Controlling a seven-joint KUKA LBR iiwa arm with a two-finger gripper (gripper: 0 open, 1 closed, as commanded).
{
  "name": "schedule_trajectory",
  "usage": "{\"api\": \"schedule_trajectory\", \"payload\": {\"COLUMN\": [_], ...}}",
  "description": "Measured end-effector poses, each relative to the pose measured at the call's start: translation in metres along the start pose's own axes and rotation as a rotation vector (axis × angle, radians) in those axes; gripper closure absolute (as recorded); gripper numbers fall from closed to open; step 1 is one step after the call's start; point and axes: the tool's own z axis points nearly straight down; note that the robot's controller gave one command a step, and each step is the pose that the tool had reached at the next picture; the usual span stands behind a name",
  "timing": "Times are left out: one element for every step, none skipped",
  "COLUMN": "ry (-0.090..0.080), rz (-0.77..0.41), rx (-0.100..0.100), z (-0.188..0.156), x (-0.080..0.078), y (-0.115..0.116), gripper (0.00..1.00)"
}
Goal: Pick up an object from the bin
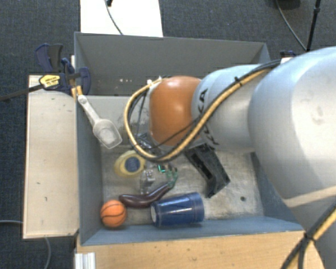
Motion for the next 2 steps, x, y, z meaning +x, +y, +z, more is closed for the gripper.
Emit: {"api": "schedule_trajectory", "payload": {"ry": [-0.004, -0.004], "rz": [0.004, 0.005], "rx": [-0.001, -0.001], "z": [-0.0024, -0.0024], "x": [-0.0015, -0.0014], "y": [0.0, 0.0], "gripper": [1.0, 1.0]}}
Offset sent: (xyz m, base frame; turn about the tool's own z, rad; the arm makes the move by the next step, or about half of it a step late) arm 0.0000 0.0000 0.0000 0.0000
